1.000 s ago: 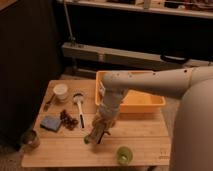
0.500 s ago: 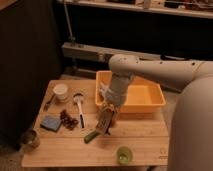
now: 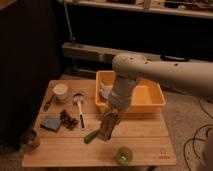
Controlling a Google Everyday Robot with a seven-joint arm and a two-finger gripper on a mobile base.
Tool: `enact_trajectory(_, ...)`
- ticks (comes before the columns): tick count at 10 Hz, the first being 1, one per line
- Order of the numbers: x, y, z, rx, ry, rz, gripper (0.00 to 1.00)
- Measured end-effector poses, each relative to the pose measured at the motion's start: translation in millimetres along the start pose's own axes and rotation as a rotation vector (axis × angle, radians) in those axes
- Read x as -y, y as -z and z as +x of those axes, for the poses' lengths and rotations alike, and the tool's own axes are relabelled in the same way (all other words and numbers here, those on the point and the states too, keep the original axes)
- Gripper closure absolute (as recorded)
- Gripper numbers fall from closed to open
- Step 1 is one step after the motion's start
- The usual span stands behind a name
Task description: Place eraser in plastic cup
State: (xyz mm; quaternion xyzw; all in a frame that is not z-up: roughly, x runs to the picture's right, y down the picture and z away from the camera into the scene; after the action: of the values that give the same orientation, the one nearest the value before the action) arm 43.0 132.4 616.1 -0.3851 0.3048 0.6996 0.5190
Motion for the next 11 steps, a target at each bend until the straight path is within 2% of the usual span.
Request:
enact_trajectory(2, 11.0, 1.8, 10.0, 0.015, -0.002, 0.011, 1.0)
enact_trajectory(4, 46.2, 3.4, 17.8, 0.027, -0.053, 0.018, 1.0)
enact_trajectory(7, 80.0, 3.7, 24.3, 0.038, -0.104, 0.022, 1.0)
enact_trajectory(9, 88.4, -5.3, 25.8, 0.024, -0.122, 0.047, 1.0)
enact_trajectory(11, 96.2, -17.2, 29.1, 0.026, -0.152, 0.069, 1.0)
